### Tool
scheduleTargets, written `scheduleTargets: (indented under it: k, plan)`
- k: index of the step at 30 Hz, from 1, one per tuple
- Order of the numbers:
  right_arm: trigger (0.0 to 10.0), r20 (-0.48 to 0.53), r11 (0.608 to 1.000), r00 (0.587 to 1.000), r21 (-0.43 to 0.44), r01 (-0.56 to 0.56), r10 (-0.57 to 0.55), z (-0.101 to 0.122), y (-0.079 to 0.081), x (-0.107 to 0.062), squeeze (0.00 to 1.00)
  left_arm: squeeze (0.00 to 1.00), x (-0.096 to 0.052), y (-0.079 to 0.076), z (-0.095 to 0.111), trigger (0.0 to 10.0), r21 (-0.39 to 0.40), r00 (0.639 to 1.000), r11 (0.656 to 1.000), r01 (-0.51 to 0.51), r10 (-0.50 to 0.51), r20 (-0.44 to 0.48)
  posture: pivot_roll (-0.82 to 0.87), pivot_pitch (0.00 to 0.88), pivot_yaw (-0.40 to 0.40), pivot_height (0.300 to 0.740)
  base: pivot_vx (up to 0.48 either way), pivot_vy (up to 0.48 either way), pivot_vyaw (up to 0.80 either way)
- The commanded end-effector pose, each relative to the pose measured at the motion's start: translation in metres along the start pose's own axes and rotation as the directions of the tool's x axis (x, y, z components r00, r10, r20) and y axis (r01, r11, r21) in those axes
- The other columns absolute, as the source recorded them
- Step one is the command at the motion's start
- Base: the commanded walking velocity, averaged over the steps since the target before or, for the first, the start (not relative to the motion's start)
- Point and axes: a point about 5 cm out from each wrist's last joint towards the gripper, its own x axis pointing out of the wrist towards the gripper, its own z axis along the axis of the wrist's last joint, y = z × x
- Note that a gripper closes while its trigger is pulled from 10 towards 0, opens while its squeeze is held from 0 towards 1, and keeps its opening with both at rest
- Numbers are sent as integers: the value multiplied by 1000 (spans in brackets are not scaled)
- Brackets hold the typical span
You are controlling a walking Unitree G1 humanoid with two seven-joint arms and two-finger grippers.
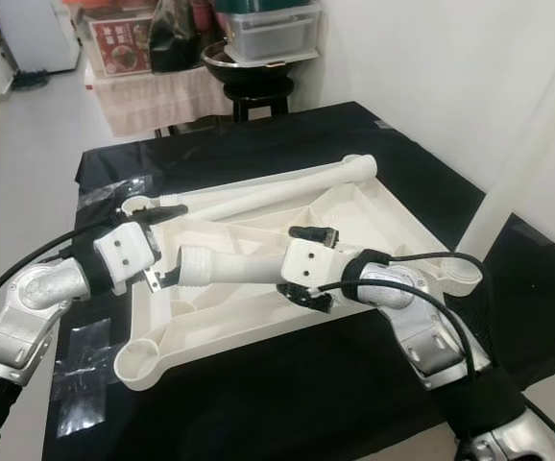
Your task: Building children table
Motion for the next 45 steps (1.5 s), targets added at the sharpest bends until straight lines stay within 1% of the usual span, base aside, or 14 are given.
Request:
scheduleTargets:
  k: [1, 15, 16, 17, 19, 22, 33, 36, 37, 38, 39, 41, 42, 45]
  plan:
    - [10000, -31, 1000, 999, -12, -29, 28, -4, 9, 3, 0, 0, 4, -5, 6, 10000, -5, 999, 1000, 22, -22, 28, -123, 85, 18, 740, 0, 0, 0]
    - [10000, -201, 999, 979, -22, -41, 36, -38, 11, -4, 0, 0, 3, -4, 8, 10000, 2, 999, 1000, 26, -26, 24, -121, 91, 16, 740, 0, 0, 0]
    - [4549, -245, 1000, 969, -16, -3, -1, -48, 9, -4, 0, 0, 3, -4, 8, 10000, 4, 999, 1000, 27, -27, 25, -121, 91, 16, 740, 0, 0, 0]
    - [0, -287, 999, 957, -11, 40, -42, -58, 6, -4, 0, 0, 4, -4, 9, 10000, 6, 999, 1000, 28, -28, 26, -121, 91, 16, 740, 0, 0, 0]
    - [0, -287, 999, 957, -11, 40, -42, -58, 6, -4, 0, 0, 4, -4, 9, 10000, 6, 999, 1000, 28, -28, 26, -121, 91, 16, 740, 0, 0, 0]
    - [0, -311, 990, 940, -13, 141, -138, -66, -2, -2, 0, 0, 3, -5, 9, 10000, 10, 999, 999, 34, -34, 23, -120, 91, 16, 740, 0, 0, 0]
    - [0, -190, 956, 937, -43, 290, -292, -44, -24, 0, 0, 0, -3, -8, 8, 10000, -1, 996, 996, 87, -87, -5, -123, 93, 15, 740, 0, 0, 0]
    - [0, -171, 946, 931, -44, 321, -324, -40, -29, 0, 0, 51, -7, -9, 7, 10000, -24, 993, 993, 118, -118, -16, -123, 93, 15, 740, 0, 0, 0]
    - [0, -150, 929, 917, -45, 367, -370, -36, -36, 0, 0, 1000, -16, -9, 6, 10000, -76, 981, 979, 188, -191, -36, -123, 90, 15, 740, 0, 0, 0]
    - [0, -124, 907, 898, -53, 419, -422, -31, -45, 0, 0, 1000, -30, -5, 4, 10000, -94, 960, 961, 260, -268, -84, -117, 89, 12, 740, 0, 0, 0]
    - [0, -124, 907, 898, -53, 419, -422, -31, -45, 0, 0, 1000, -30, -5, 4, 10000, -94, 960, 961, 260, -268, -84, -117, 89, 12, 740, 0, 0, 0]
    - [0, -83, 872, 869, -71, 483, -488, -22, -58, 0, 0, 1000, -58, 6, 3, 10000, -106, 902, 922, 372, -386, -195, -107, 87, 9, 740, 0, 0, 0]
    - [0, -83, 872, 869, -71, 483, -488, -22, -58, 0, 0, 1000, -58, 6, 3, 10000, -106, 902, 922, 372, -386, -195, -107, 87, 9, 740, 0, 0, 0]
    - [0, -57, 858, 857, -86, 506, -512, -17, -64, 0, 0, 1000, -81, 17, 3, 10000, -106, 847, 898, 427, -438, -300, -102, 85, 7, 740, 0, 0, 0]
